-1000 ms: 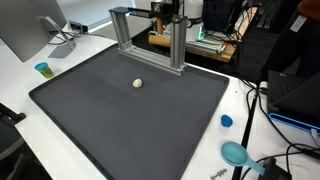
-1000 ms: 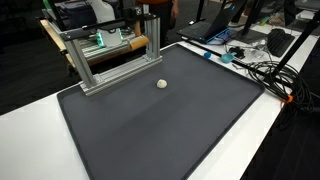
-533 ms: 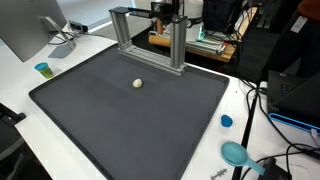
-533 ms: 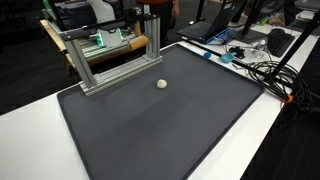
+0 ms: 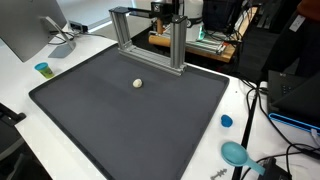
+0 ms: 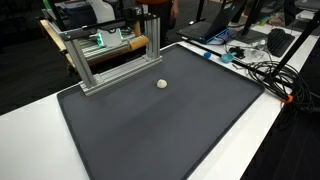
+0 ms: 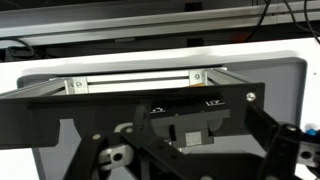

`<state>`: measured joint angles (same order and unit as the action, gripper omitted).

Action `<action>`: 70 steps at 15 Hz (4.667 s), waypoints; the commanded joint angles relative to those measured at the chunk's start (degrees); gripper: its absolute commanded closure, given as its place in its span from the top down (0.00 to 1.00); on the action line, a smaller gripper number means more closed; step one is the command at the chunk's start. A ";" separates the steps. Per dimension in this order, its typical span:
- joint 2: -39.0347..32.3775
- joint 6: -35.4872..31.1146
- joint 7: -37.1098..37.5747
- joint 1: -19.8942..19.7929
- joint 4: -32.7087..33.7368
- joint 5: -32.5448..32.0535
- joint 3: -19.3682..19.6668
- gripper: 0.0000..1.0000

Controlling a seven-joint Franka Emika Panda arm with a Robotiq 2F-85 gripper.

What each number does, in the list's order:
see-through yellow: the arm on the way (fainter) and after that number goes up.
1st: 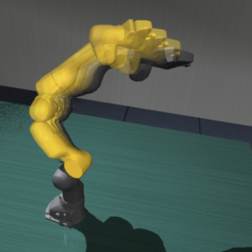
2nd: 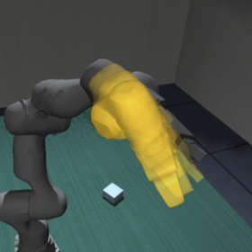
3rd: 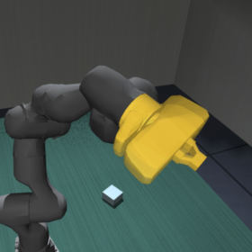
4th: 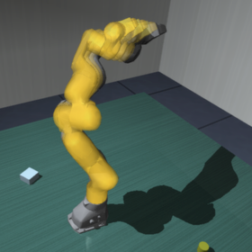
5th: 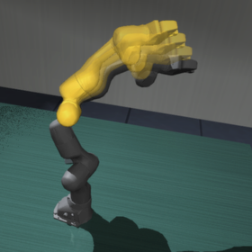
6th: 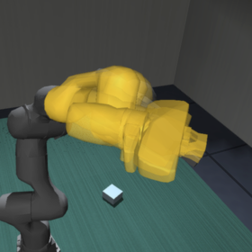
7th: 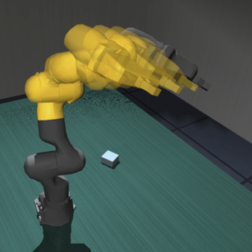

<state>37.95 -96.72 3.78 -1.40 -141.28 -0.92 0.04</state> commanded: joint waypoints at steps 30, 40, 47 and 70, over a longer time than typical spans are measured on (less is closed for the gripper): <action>-0.35 -25.67 1.51 0.19 -12.62 -1.33 -1.97 1.00; 0.99 -26.96 -0.65 0.39 -14.98 -2.11 -2.11 0.87; 2.07 -26.68 -0.31 0.06 -15.05 -3.24 -2.27 0.65; 2.07 -21.65 8.06 -0.76 -13.52 -1.61 -3.87 0.36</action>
<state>38.54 -120.51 10.02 -1.67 -154.51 -3.00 -3.21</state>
